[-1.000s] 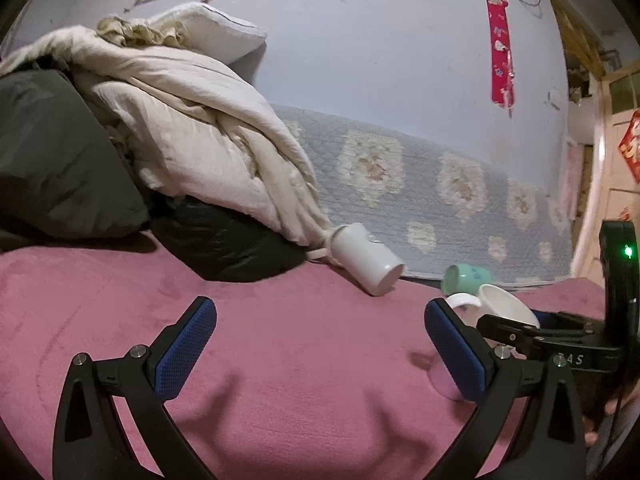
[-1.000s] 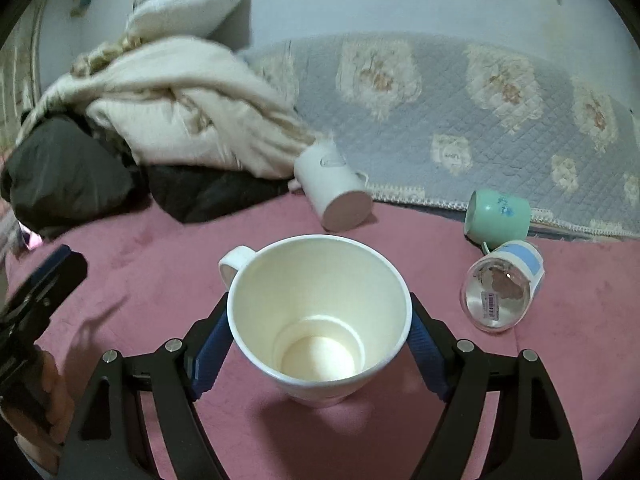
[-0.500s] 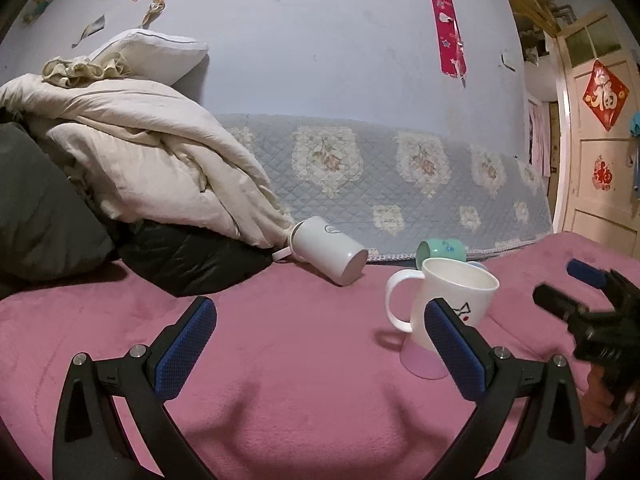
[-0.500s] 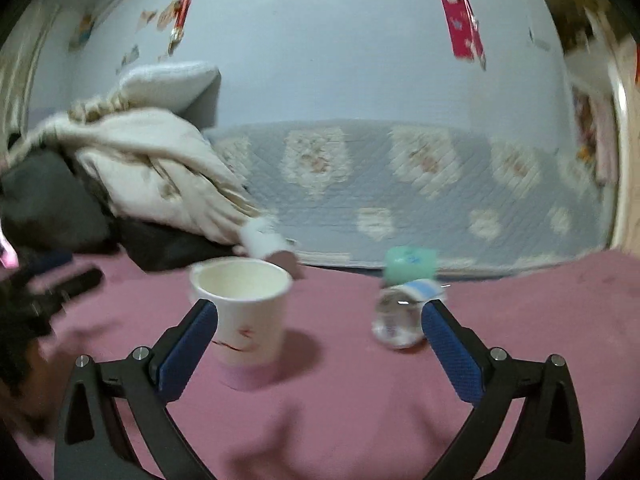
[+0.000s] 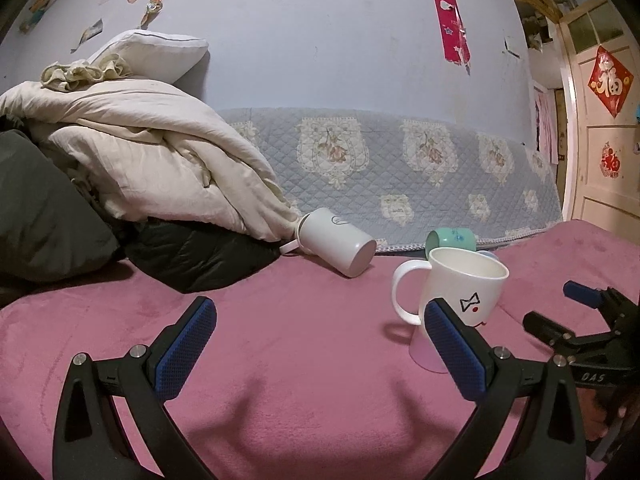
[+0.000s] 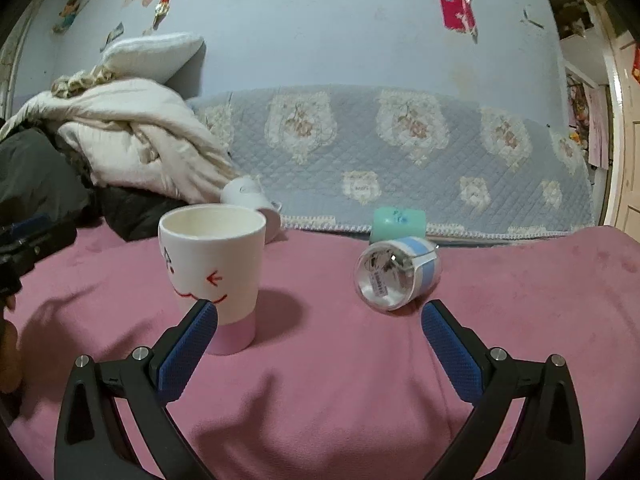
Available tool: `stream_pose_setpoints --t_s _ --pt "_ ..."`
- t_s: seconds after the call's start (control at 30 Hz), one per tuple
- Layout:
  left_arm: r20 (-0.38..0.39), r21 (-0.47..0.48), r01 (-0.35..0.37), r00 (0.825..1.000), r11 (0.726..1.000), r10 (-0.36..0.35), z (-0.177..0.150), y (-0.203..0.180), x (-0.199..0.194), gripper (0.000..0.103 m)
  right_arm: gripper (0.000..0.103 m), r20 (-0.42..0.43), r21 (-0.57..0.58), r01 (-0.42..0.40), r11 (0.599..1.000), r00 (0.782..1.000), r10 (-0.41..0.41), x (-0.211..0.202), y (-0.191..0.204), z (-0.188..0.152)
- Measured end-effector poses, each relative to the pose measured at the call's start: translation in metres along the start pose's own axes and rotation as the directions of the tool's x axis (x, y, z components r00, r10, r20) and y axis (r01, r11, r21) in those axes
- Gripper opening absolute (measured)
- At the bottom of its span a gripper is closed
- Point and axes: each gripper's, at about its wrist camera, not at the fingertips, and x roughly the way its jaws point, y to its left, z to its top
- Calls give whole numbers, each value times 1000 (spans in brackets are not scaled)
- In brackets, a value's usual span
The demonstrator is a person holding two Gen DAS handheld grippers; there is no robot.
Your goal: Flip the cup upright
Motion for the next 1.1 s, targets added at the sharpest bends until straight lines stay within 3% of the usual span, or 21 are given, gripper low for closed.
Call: stream_pose_setpoints --t_s 1.1 --pt "0 41 -23 1000 999 23 -1 -11 0 103 103 9 17 18 1000 1000 -18 -3 -4 -1"
